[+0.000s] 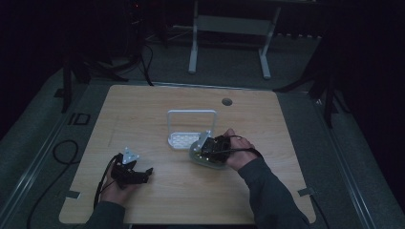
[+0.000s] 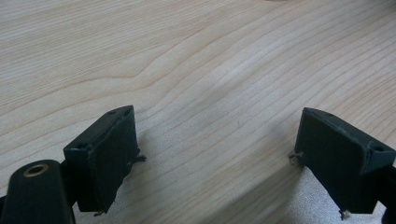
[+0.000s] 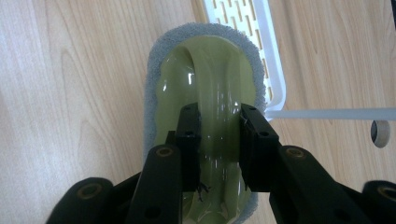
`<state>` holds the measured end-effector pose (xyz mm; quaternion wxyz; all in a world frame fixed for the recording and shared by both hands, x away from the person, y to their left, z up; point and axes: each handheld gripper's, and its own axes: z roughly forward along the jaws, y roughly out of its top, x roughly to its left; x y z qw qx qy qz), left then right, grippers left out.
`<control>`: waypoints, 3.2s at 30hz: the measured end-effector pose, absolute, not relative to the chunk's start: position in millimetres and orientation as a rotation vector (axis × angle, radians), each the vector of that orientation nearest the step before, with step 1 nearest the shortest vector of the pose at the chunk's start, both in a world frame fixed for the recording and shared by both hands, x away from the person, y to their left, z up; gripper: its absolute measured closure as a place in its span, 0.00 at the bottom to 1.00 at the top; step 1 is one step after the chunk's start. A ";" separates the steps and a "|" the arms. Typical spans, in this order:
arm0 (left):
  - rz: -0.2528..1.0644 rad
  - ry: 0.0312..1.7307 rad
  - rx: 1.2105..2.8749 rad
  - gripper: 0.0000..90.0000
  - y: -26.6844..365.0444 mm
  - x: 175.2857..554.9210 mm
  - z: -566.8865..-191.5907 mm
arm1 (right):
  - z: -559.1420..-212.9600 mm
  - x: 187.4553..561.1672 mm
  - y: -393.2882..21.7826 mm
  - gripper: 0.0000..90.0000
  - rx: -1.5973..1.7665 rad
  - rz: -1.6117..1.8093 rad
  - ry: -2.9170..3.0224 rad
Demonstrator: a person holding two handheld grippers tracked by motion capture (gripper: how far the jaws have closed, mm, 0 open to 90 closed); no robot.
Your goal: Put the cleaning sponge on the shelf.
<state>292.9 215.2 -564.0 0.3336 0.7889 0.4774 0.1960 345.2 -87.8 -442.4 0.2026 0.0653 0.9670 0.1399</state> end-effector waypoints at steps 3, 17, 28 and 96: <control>0.512 1.246 2.060 0.15 215.3 292.9 -564.0 | -443.2 347.5 -86.7 0.80 0.174 0.399 2.697; 0.512 1.245 2.062 0.15 215.3 293.1 -563.9 | -447.7 356.8 -79.0 0.80 0.145 0.423 2.697; 0.514 1.243 2.064 0.15 215.4 293.2 -563.9 | -441.8 362.2 -71.8 0.80 0.108 0.412 2.676; 0.511 1.243 2.065 0.14 215.3 293.4 -563.9 | -448.7 382.0 -48.7 0.80 -0.065 0.436 2.609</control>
